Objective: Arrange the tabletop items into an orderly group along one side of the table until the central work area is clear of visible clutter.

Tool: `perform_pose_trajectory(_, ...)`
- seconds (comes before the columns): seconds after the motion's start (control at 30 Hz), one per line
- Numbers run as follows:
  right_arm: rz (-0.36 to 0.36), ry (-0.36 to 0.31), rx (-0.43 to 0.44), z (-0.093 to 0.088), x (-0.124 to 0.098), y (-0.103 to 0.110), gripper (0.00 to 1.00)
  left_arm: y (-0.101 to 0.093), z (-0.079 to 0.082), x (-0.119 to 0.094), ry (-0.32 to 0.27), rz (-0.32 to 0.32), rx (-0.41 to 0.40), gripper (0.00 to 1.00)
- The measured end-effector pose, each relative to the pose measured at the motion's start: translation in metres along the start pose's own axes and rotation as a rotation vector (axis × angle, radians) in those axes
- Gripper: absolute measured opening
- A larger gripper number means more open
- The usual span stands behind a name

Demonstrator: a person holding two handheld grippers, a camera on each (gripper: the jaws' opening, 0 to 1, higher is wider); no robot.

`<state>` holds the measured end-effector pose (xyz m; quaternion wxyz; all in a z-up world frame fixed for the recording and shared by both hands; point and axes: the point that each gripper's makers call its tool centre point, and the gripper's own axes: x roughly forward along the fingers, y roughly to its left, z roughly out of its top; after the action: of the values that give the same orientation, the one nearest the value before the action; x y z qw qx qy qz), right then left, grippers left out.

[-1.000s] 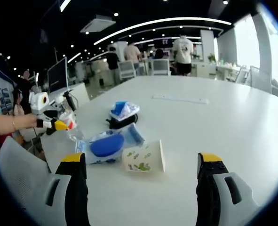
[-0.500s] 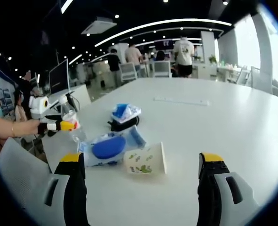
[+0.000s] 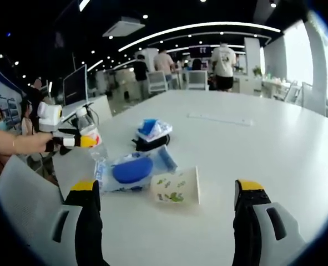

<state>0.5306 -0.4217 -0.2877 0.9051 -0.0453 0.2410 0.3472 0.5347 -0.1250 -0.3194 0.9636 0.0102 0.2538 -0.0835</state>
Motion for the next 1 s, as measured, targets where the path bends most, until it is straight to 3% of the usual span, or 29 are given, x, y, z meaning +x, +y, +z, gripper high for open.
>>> perform_pose_trajectory(0.13, -0.002, -0.004, -0.003, 0.001, -0.001, -0.001, 0.99, 0.01, 0.0, -0.001, -0.019, 0.154, -0.09, 0.39)
perform_pose_trajectory(0.23, -0.003, -0.003, -0.006, 0.0, -0.001, -0.001, 0.99, 0.011, -0.001, -0.003, -0.016, 0.224, -0.143, 0.39)
perform_pose_trajectory(0.5, -0.001, 0.002, -0.02, 0.0, 0.0, 0.0, 0.99, 0.01, -0.003, -0.004, -0.025, 0.325, -0.233, 0.4)
perform_pose_trajectory(0.57, 0.0, 0.003, -0.023, 0.0, 0.0, 0.001, 0.99, 0.009, -0.006, -0.003, -0.025, 0.327, -0.264, 0.42)
perform_pose_trajectory(0.6, 0.002, 0.004, -0.024, 0.0, 0.0, 0.001, 0.99, 0.002, -0.012, -0.001, -0.013, 0.307, -0.325, 0.47)
perform_pose_trajectory(0.67, 0.001, 0.005, -0.022, -0.001, 0.0, 0.001, 0.99, 0.005, -0.015, -0.004, -0.016, 0.325, -0.28, 0.6)
perform_pose_trajectory(0.7, 0.0, 0.006, -0.021, -0.001, 0.0, 0.0, 0.99, 0.004, -0.011, -0.005, -0.032, 0.312, -0.225, 0.63)
perform_pose_trajectory(0.83, 0.003, 0.0, -0.013, 0.0, -0.001, 0.001, 0.99, 0.001, -0.001, -0.005, -0.058, 0.245, -0.173, 0.83)
perform_pose_trajectory(0.93, 0.006, -0.001, -0.017, 0.001, -0.001, 0.002, 0.99, 0.008, 0.009, -0.009, -0.093, 0.199, -0.081, 0.96)
perform_pose_trajectory(1.0, 0.007, -0.009, -0.01, 0.003, -0.001, 0.002, 0.99, 0.013, 0.015, -0.013, -0.118, 0.163, -0.029, 0.99)
